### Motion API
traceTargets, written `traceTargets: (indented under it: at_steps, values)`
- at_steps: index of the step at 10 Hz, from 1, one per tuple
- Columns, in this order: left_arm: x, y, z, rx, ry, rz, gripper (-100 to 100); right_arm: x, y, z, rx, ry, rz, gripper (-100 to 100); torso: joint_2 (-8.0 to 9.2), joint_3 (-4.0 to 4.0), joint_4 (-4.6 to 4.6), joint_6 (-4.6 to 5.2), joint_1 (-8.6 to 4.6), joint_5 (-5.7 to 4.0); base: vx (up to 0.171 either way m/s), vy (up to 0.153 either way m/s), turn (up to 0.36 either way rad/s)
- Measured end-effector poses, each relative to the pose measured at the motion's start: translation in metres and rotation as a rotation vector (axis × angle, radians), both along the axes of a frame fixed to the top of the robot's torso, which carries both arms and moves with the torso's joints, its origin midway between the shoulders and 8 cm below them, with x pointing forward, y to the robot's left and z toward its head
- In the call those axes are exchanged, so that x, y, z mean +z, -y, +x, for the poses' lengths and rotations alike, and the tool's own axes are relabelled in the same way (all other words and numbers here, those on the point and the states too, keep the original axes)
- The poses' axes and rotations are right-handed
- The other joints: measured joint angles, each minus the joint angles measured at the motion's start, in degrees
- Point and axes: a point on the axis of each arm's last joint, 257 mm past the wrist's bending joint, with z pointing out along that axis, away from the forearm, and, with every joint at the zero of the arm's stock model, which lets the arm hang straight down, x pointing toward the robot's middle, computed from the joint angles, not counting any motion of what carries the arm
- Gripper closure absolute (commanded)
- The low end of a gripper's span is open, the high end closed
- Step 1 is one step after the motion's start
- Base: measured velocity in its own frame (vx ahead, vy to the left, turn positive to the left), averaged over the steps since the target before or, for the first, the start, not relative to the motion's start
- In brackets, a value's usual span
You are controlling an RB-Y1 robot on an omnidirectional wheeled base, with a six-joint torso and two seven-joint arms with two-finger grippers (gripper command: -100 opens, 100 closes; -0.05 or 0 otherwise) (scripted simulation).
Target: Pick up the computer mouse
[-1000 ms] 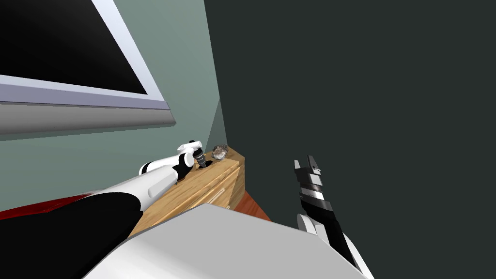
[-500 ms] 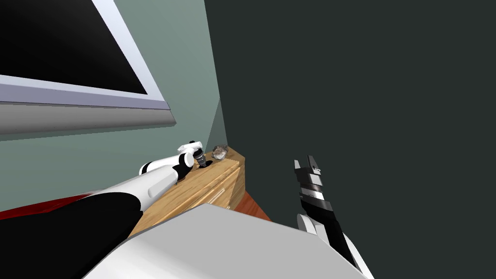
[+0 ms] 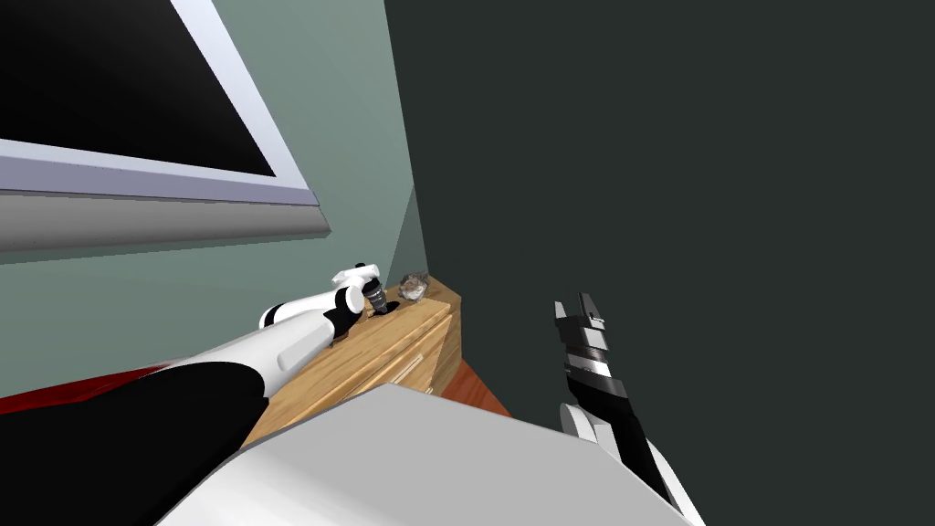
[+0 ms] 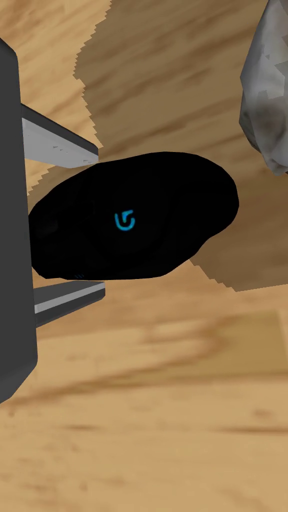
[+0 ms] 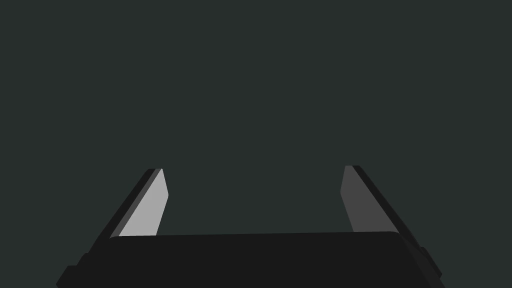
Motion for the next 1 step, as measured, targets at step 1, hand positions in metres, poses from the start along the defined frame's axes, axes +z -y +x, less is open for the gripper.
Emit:
traceTargets:
  at_steps: [1]
  values:
    - [0.0003,-0.0004,0.0003,0.000,0.001,0.001,0,0.0000,0.0000,0.0000,0.000,0.000,0.000,0,-0.04,-0.03,-0.02,0.00,0.05,0.03,0.000,0.000,0.000]
